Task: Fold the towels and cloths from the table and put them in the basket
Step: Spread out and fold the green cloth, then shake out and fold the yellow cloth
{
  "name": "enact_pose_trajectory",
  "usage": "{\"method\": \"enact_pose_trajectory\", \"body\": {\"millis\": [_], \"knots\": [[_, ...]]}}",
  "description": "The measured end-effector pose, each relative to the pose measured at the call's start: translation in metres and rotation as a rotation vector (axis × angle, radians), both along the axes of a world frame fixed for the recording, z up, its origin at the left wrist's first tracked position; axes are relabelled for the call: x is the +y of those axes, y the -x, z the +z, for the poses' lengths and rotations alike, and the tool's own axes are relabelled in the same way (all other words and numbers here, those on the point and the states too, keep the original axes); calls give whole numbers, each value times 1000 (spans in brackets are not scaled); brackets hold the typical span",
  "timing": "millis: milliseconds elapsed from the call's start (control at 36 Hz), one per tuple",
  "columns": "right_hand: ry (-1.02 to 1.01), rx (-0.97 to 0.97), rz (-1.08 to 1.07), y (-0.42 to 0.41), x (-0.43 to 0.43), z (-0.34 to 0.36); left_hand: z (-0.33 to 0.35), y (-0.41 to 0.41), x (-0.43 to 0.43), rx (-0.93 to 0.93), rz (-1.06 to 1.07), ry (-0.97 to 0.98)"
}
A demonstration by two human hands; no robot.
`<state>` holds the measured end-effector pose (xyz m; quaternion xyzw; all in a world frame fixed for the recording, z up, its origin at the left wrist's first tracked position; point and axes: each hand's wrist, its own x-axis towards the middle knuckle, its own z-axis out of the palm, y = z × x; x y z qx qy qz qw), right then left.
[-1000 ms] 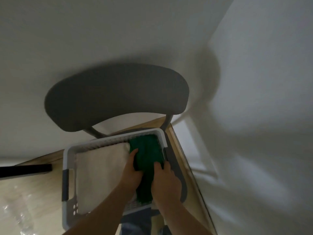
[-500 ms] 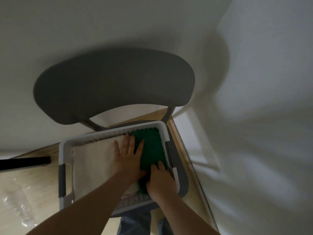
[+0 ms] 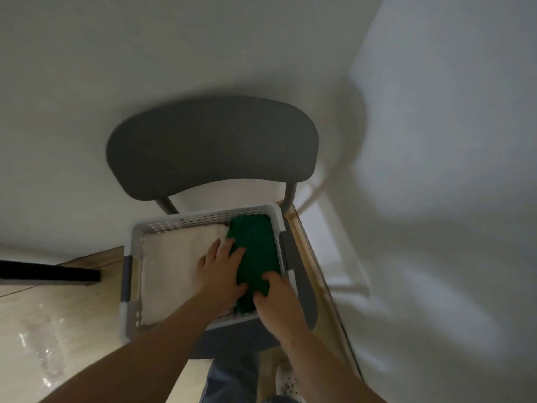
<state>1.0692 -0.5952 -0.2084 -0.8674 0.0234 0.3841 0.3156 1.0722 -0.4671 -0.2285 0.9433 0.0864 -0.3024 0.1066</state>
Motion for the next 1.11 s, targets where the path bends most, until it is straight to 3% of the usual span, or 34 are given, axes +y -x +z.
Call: {"method": "enact_pose_trajectory", "body": {"millis": [139, 361, 500, 806, 972, 1111], "knots": [[-155, -45, -126, 26, -20, 40, 49, 45, -11, -105, 461, 300], [-362, 125, -426, 106, -52, 88, 127, 166, -64, -275, 862, 667], [-398, 202, -449, 185, -69, 114, 156, 260, -91, -346, 1083, 814], [-516, 83, -480, 379, -64, 139, 183, 450, -60, -443, 1119, 909], [-518, 243, -481, 522, -49, 140, 181, 581, -47, -430, 1173, 925], [-490, 260, -433, 608, -54, 147, 176, 672, -39, -475, 1184, 851]]}}
